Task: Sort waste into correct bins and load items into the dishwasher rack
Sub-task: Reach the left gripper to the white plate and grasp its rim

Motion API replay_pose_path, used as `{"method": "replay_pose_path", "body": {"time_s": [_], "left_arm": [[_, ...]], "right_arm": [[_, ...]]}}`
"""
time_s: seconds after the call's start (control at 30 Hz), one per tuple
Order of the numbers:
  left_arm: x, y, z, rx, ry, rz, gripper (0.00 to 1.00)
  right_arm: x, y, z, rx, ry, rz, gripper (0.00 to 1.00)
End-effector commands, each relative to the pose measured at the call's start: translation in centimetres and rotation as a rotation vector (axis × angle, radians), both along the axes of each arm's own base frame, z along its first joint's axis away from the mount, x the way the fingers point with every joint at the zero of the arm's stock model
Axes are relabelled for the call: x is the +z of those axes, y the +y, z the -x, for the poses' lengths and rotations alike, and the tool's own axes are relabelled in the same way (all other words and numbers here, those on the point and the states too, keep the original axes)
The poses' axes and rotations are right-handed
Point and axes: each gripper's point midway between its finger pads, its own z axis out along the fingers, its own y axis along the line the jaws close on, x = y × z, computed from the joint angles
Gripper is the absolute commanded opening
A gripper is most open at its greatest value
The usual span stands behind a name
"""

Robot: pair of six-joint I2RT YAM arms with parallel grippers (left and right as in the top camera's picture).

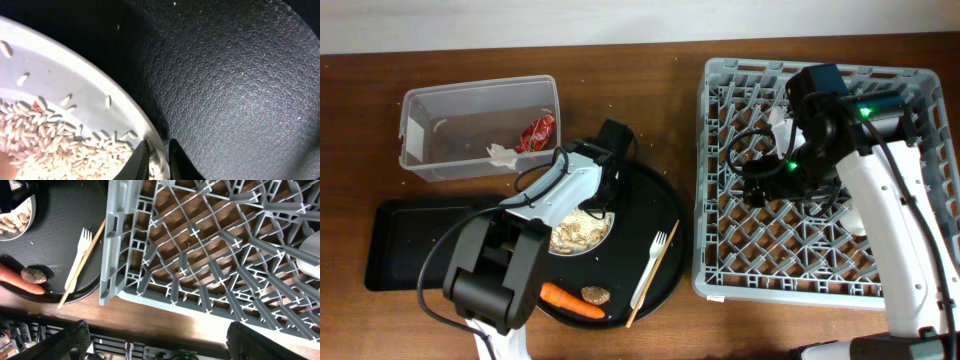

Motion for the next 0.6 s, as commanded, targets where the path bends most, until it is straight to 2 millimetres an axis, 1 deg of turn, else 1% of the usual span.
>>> {"method": "replay_pose_path", "body": {"time_s": [0.0, 0.17, 0.27, 0.37, 0.47, 0.57], "left_arm": [[-2.5, 2.0, 1.5, 0.004, 0.067, -0.099, 0.10], [-2.5, 2.1, 1.6, 0.001, 0.069, -0.100, 0.01], [-2.4, 2.6, 2.0, 0.002, 0.087, -0.123, 0.01], [-2.3, 4.2, 2.7, 0.001, 0.106, -0.209, 0.01], [-2.1, 5.3, 3.4, -0.002, 0.128, -0.266, 0.01], [-2.0, 5.7, 3.8, -0.004, 0.143, -0.281, 0.01]], "right_arm": [[-0.1, -0.2, 0.1, -0.007, 0.006, 0.011, 0.91], [-0.1, -0.2, 0.1, -0.007, 0.006, 0.012, 0.91], [-0.1, -0.2, 0.1, -0.007, 0.006, 0.012, 0.91], [-0.1, -0.2, 0.1, -0.006, 0.006, 0.012, 0.91], [-0.1, -0.2, 0.1, -0.006, 0.006, 0.012, 0.91], [-0.1, -0.2, 0.1, -0.006, 0.006, 0.012, 0.91]]}}
